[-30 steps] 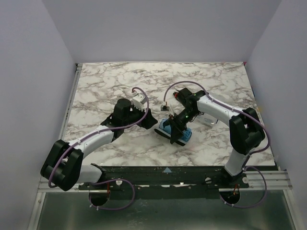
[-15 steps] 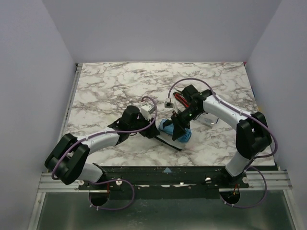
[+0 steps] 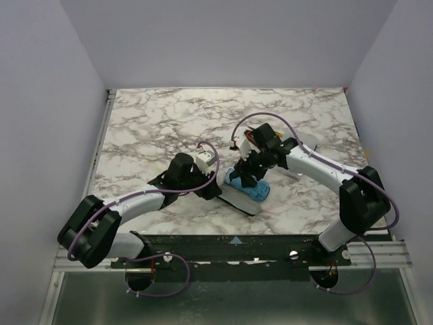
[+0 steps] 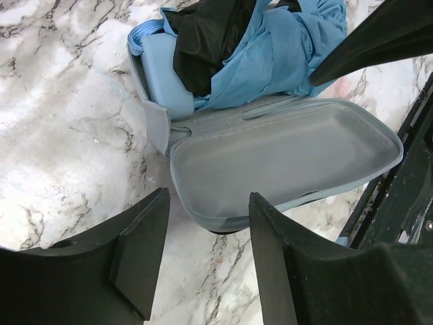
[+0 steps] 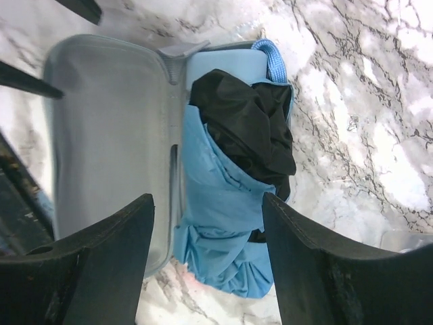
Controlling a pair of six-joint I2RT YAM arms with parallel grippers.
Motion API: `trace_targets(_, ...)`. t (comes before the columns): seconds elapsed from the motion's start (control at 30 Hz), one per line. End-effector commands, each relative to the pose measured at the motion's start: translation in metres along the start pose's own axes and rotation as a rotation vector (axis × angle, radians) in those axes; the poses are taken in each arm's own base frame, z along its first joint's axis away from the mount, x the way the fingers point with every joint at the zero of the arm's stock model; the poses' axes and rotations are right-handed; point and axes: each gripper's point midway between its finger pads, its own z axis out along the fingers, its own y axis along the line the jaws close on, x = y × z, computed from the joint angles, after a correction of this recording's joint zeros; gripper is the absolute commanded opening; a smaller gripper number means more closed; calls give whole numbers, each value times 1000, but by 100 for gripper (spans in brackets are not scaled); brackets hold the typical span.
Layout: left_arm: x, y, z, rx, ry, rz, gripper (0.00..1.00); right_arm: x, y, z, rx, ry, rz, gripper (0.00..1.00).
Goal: Open the umbrella
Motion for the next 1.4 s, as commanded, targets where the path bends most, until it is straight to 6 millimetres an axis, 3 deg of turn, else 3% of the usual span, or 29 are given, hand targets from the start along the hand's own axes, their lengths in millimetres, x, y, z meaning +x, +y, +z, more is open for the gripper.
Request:
trace_targets(0.0,-1,-2,-6,6,-17,36,52,18,-24,21,144,63,-36,68)
trace_targets(0.17,-7,2,-13,-12,-49,47,53,52,-15,36,154,136,-90,65)
trace_targets(0.3,-31,7,-28,-21,-124,107,53,56,-13,44,187,122,-69,53)
trace_targets(0.37,-50,14,-41,-52,-186,121,55,52,-9,50,180,117,-45,43)
trace_targets(0.53,-87,46,-87,-182,-300,43,60,37,0,76,159,92,-10,9)
trace_targets(0.6,-95,60,-108,-241,-334,19,62,16,4,89,154,56,-13,0)
trace_targets(0.7,-103,80,-143,-344,-383,-14,68,-27,13,113,136,-19,-21,0)
trace_targets(0.83,-109,108,-189,-499,-456,-94,80,-99,32,151,92,-133,-40,0)
trace_targets(0.87,-108,113,-198,-529,-458,-109,81,-125,36,155,83,-176,-42,0)
trace_targets(0.97,-109,120,-222,-588,-475,-152,81,-175,40,170,58,-253,-34,0)
trace_targets(1.1,-113,119,-246,-639,-530,-172,82,-238,54,156,-9,-388,-57,0)
trace_targets(1.23,-115,121,-261,-674,-562,-199,86,-277,83,132,-149,-508,-45,0)
trace_targets(1.37,-123,116,-263,-639,-565,-187,96,-306,98,100,-235,-621,-38,0)
